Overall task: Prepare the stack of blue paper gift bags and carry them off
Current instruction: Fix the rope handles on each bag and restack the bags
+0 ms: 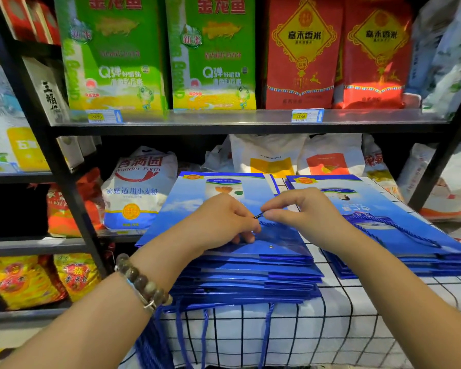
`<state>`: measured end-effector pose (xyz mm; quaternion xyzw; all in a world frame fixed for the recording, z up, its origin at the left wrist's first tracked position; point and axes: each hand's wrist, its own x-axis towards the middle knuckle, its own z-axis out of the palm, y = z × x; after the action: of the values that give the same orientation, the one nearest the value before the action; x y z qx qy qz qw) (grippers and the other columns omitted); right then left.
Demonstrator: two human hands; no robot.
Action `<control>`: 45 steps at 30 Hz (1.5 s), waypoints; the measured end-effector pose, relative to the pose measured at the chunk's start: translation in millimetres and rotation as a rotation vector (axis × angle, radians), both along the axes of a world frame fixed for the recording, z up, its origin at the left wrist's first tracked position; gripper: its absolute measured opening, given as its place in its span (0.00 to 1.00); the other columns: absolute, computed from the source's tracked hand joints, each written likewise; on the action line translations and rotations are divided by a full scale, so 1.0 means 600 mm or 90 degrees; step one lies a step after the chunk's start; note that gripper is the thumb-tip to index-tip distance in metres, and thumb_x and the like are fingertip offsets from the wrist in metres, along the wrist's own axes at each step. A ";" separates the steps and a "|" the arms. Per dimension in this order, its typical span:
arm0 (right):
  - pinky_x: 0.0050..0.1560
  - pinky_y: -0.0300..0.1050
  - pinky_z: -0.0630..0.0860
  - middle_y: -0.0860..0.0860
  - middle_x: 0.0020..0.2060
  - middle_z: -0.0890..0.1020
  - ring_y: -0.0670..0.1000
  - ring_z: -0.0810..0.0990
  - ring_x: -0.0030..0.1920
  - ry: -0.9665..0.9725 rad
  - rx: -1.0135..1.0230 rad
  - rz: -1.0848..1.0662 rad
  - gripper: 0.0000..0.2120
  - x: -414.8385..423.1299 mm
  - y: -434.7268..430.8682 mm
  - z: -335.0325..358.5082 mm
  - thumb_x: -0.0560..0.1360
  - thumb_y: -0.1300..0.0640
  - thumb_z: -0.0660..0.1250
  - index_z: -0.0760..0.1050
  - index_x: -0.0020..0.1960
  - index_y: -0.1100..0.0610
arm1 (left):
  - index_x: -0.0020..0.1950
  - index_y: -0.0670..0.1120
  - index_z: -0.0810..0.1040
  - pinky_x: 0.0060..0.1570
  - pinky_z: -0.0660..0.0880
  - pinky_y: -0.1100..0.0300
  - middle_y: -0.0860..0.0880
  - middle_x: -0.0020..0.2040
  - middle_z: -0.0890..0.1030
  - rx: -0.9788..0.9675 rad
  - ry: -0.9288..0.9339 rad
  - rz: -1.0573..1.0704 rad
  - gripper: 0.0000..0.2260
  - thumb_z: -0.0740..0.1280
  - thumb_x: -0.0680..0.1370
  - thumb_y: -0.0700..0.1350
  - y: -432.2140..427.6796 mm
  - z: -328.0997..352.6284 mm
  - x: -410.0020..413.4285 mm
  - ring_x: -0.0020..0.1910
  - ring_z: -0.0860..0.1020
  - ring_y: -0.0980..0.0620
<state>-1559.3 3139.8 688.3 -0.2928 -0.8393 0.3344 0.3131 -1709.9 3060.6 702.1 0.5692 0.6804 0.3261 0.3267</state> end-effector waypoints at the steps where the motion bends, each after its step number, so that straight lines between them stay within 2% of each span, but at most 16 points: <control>1: 0.41 0.23 0.68 0.34 0.31 0.80 0.33 0.76 0.38 0.014 -0.018 0.003 0.03 -0.001 -0.001 -0.004 0.70 0.60 0.72 0.82 0.40 0.53 | 0.43 0.42 0.84 0.36 0.71 0.64 0.49 0.35 0.82 0.003 0.006 -0.003 0.08 0.66 0.76 0.43 0.000 -0.001 0.001 0.31 0.73 0.55; 5: 0.38 0.25 0.71 0.41 0.28 0.81 0.36 0.77 0.33 0.095 -0.095 0.003 0.10 -0.002 -0.003 -0.012 0.70 0.66 0.70 0.79 0.35 0.52 | 0.43 0.42 0.83 0.38 0.70 0.60 0.49 0.33 0.79 0.031 0.062 -0.036 0.10 0.67 0.75 0.48 -0.007 -0.006 0.000 0.32 0.72 0.55; 7: 0.39 0.25 0.71 0.42 0.32 0.81 0.35 0.77 0.34 0.045 -0.067 0.020 0.10 0.006 -0.004 -0.005 0.71 0.66 0.68 0.79 0.36 0.53 | 0.51 0.48 0.83 0.47 0.73 0.61 0.53 0.44 0.82 0.026 0.151 -0.088 0.11 0.68 0.74 0.53 -0.013 -0.008 -0.003 0.43 0.77 0.58; 9: 0.40 0.25 0.70 0.42 0.35 0.81 0.34 0.76 0.35 -0.042 -0.028 0.035 0.10 0.020 -0.001 0.000 0.72 0.65 0.68 0.78 0.37 0.51 | 0.60 0.52 0.78 0.59 0.68 0.65 0.57 0.60 0.78 0.017 0.242 -0.108 0.18 0.70 0.72 0.55 -0.022 -0.009 -0.007 0.59 0.74 0.60; 10: 0.41 0.25 0.70 0.42 0.35 0.81 0.34 0.77 0.36 -0.071 -0.026 0.041 0.11 0.027 0.000 0.002 0.72 0.64 0.68 0.78 0.36 0.49 | 0.61 0.52 0.78 0.61 0.67 0.66 0.57 0.61 0.77 0.021 0.259 -0.104 0.20 0.71 0.71 0.54 -0.026 -0.009 -0.009 0.61 0.73 0.60; 14: 0.41 0.25 0.70 0.43 0.36 0.81 0.34 0.76 0.36 -0.139 -0.039 0.070 0.10 0.040 -0.001 0.004 0.72 0.62 0.69 0.78 0.36 0.49 | 0.53 0.49 0.83 0.59 0.73 0.58 0.53 0.49 0.82 0.048 0.245 -0.093 0.15 0.74 0.69 0.51 -0.033 -0.009 -0.008 0.49 0.77 0.56; 19: 0.40 0.25 0.69 0.43 0.34 0.81 0.34 0.75 0.33 -0.123 -0.038 0.090 0.09 0.034 -0.003 0.002 0.72 0.64 0.68 0.78 0.36 0.52 | 0.50 0.50 0.84 0.51 0.72 0.69 0.56 0.48 0.83 0.104 0.261 -0.073 0.11 0.74 0.69 0.51 -0.036 -0.011 -0.001 0.48 0.78 0.62; 24: 0.40 0.26 0.70 0.45 0.36 0.81 0.36 0.76 0.35 -0.139 -0.033 0.099 0.08 0.032 0.002 0.003 0.72 0.63 0.68 0.79 0.37 0.52 | 0.48 0.50 0.85 0.47 0.71 0.72 0.58 0.47 0.83 0.138 0.272 -0.062 0.10 0.74 0.69 0.51 -0.038 -0.013 -0.002 0.45 0.77 0.64; 29: 0.42 0.26 0.69 0.41 0.35 0.79 0.35 0.76 0.38 -0.233 0.071 0.127 0.04 0.021 -0.002 0.008 0.74 0.60 0.68 0.81 0.43 0.56 | 0.47 0.50 0.84 0.50 0.72 0.56 0.53 0.45 0.85 0.236 0.392 -0.061 0.09 0.68 0.74 0.53 -0.040 -0.017 0.004 0.45 0.78 0.57; 32: 0.46 0.36 0.72 0.46 0.41 0.81 0.44 0.76 0.42 -0.238 0.065 0.096 0.08 0.016 -0.002 -0.001 0.77 0.56 0.64 0.81 0.48 0.56 | 0.45 0.49 0.84 0.46 0.78 0.49 0.50 0.39 0.84 0.360 0.474 -0.035 0.10 0.65 0.74 0.52 -0.034 -0.016 0.006 0.42 0.81 0.45; 34: 0.48 0.39 0.72 0.47 0.43 0.82 0.46 0.77 0.44 -0.204 -0.042 0.092 0.10 0.023 -0.001 -0.008 0.77 0.53 0.62 0.81 0.48 0.54 | 0.50 0.50 0.82 0.48 0.76 0.52 0.51 0.44 0.84 0.317 0.476 -0.034 0.09 0.63 0.77 0.51 -0.035 -0.015 0.010 0.47 0.79 0.48; 36: 0.49 0.36 0.72 0.43 0.44 0.81 0.43 0.77 0.45 -0.175 -0.117 0.120 0.08 0.032 0.002 -0.016 0.75 0.53 0.63 0.81 0.48 0.49 | 0.54 0.51 0.79 0.52 0.72 0.55 0.51 0.50 0.81 0.280 0.482 -0.034 0.10 0.60 0.79 0.51 -0.029 -0.018 0.011 0.52 0.76 0.50; 39: 0.43 0.32 0.69 0.42 0.42 0.80 0.40 0.74 0.38 -0.193 -0.115 0.143 0.07 0.037 0.000 -0.023 0.75 0.56 0.65 0.79 0.49 0.47 | 0.55 0.50 0.76 0.57 0.68 0.57 0.51 0.53 0.79 0.277 0.523 -0.020 0.11 0.56 0.81 0.50 -0.020 -0.020 0.018 0.55 0.73 0.49; 41: 0.42 0.32 0.69 0.42 0.40 0.79 0.38 0.73 0.37 -0.207 -0.080 0.122 0.09 0.034 -0.001 -0.024 0.77 0.60 0.63 0.79 0.49 0.48 | 0.51 0.50 0.77 0.59 0.65 0.60 0.52 0.51 0.80 0.293 0.555 -0.025 0.10 0.57 0.80 0.50 -0.019 -0.023 0.019 0.53 0.75 0.50; 43: 0.41 0.30 0.69 0.40 0.39 0.80 0.35 0.75 0.38 -0.229 -0.054 0.107 0.10 0.030 -0.002 -0.021 0.77 0.59 0.64 0.80 0.52 0.49 | 0.38 0.52 0.79 0.61 0.63 0.60 0.54 0.44 0.82 0.328 0.608 -0.039 0.11 0.60 0.74 0.54 -0.021 -0.024 0.021 0.45 0.80 0.51; 45: 0.42 0.30 0.70 0.39 0.40 0.80 0.35 0.76 0.40 -0.243 -0.046 0.106 0.09 0.028 -0.003 -0.019 0.76 0.58 0.65 0.81 0.54 0.51 | 0.28 0.53 0.78 0.56 0.62 0.57 0.54 0.39 0.84 0.361 0.620 -0.025 0.13 0.63 0.68 0.57 -0.022 -0.023 0.023 0.39 0.82 0.51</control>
<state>-1542.2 3137.9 677.0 -0.2917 -0.8920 0.3276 0.1089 -1695.8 3047.2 688.3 0.7320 0.6276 0.1896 -0.1851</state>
